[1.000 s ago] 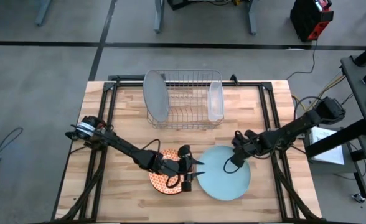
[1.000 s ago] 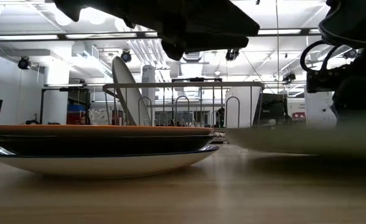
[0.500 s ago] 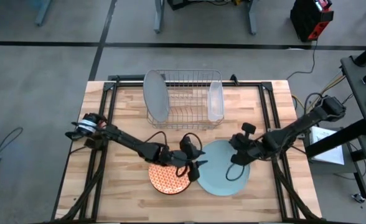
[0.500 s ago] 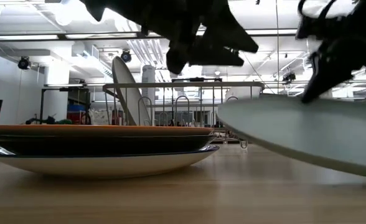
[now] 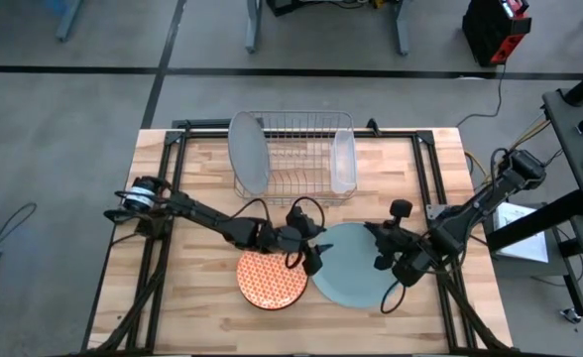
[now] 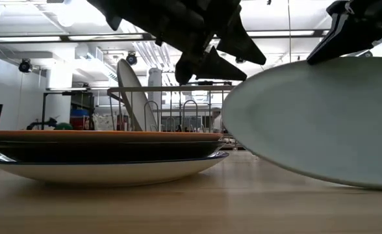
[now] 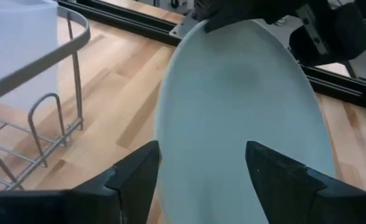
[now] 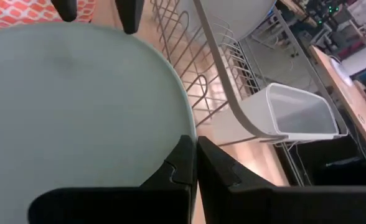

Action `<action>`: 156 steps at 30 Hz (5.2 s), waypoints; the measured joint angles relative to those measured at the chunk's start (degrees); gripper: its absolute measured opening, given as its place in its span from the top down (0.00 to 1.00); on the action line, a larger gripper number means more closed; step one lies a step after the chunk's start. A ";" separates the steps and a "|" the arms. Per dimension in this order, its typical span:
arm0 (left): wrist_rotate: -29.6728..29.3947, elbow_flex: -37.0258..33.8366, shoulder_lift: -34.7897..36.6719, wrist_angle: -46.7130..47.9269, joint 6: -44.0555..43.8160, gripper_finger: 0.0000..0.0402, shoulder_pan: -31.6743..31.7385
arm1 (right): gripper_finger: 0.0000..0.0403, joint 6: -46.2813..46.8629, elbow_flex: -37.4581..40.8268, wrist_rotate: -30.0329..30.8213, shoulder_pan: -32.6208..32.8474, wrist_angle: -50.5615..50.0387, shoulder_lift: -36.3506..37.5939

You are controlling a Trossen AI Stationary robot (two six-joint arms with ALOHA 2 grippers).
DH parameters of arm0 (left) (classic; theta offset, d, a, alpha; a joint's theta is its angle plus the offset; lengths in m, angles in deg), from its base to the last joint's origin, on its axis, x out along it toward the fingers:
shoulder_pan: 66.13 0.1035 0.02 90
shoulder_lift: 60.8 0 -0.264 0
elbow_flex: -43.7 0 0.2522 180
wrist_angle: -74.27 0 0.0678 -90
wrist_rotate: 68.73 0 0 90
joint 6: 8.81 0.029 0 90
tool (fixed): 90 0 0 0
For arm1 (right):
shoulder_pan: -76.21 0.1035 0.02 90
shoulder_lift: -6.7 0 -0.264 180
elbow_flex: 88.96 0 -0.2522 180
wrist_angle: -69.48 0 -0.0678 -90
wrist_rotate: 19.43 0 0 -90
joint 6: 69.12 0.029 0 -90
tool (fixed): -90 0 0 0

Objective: Sort dishes
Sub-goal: Put the light blue plate in the dish rack

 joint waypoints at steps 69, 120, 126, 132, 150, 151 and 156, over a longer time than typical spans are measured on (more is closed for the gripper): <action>3.31 7.98 1.00 5.29 7.25 0.99 1.07 | 0.54 4.23 0.09 5.04 5.77 9.07 17.65; -41.99 62.33 3.33 105.31 -25.53 0.98 1.44 | 0.45 -21.19 -2.92 -14.32 -19.13 12.68 30.98; -38.33 55.89 5.33 105.35 -28.27 0.98 8.11 | 0.44 -22.06 -0.63 -23.98 -26.04 15.53 28.39; -37.23 51.32 5.46 105.32 -29.75 0.98 11.54 | 0.45 -22.08 0.92 -25.53 -29.72 15.82 27.05; -34.71 44.89 5.55 104.90 -38.64 0.98 12.65 | 0.45 -18.59 5.43 -25.57 -30.27 16.53 28.72; -34.51 44.74 5.55 104.93 -39.00 0.98 12.65 | 0.45 -18.58 5.44 -25.57 -30.27 16.53 28.69; -34.05 44.72 5.55 104.47 -40.22 0.98 12.65 | 0.45 -18.58 5.44 -25.57 -30.27 16.50 28.68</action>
